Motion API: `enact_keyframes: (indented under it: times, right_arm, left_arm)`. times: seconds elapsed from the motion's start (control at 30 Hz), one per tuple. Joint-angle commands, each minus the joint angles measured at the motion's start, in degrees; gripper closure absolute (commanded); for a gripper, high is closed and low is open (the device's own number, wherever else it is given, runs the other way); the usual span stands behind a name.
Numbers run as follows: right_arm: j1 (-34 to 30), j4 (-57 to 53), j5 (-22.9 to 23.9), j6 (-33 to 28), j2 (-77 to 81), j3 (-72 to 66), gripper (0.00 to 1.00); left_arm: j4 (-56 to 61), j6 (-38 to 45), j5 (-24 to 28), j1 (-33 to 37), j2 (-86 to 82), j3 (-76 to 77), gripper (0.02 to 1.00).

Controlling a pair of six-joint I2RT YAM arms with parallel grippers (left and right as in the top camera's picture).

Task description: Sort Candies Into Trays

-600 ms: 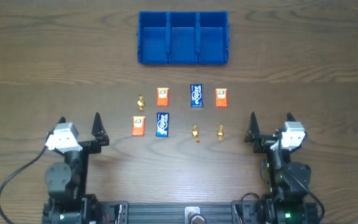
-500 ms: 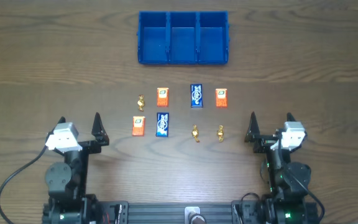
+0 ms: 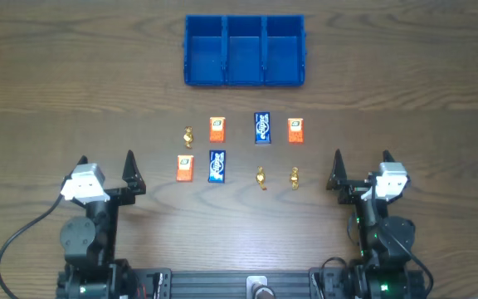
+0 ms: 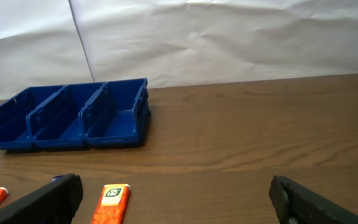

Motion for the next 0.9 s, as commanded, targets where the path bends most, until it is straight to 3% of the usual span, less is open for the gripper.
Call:
enact_keyframes:
  times: [0.03, 0.23, 0.33, 0.5, 0.8, 0.9]
  right_arm:
    - [0.2, 0.1, -0.3, -0.5, -0.5, -0.4, 0.003]
    - [0.2, 0.1, -0.3, -0.5, -0.5, -0.4, 0.003]
    - [0.2, 0.1, -0.3, -0.5, -0.5, -0.4, 0.003]
    - [0.2, 0.1, -0.3, -0.5, -0.5, -0.4, 0.003]
    - [0.2, 0.1, -0.3, -0.5, -0.5, -0.4, 0.003]
    - [0.2, 0.1, -0.3, -0.5, -0.5, -0.4, 0.003]
  left_arm:
    - [-10.0, -0.4, 5.6, -0.1, 1.8, 7.6, 0.018]
    - [-28.5, -0.9, 19.1, -1.3, 22.4, 33.0, 0.018]
    - [-37.1, -0.9, 21.2, -2.8, 34.9, 44.5, 0.018]
    - [-43.7, -1.4, 20.0, -8.3, 53.5, 56.0, 0.018]
    - [-43.8, -10.8, 7.4, -19.3, 78.1, 59.8, 0.018]
    - [-43.7, -13.2, 6.1, -21.0, 83.6, 59.8, 0.020]
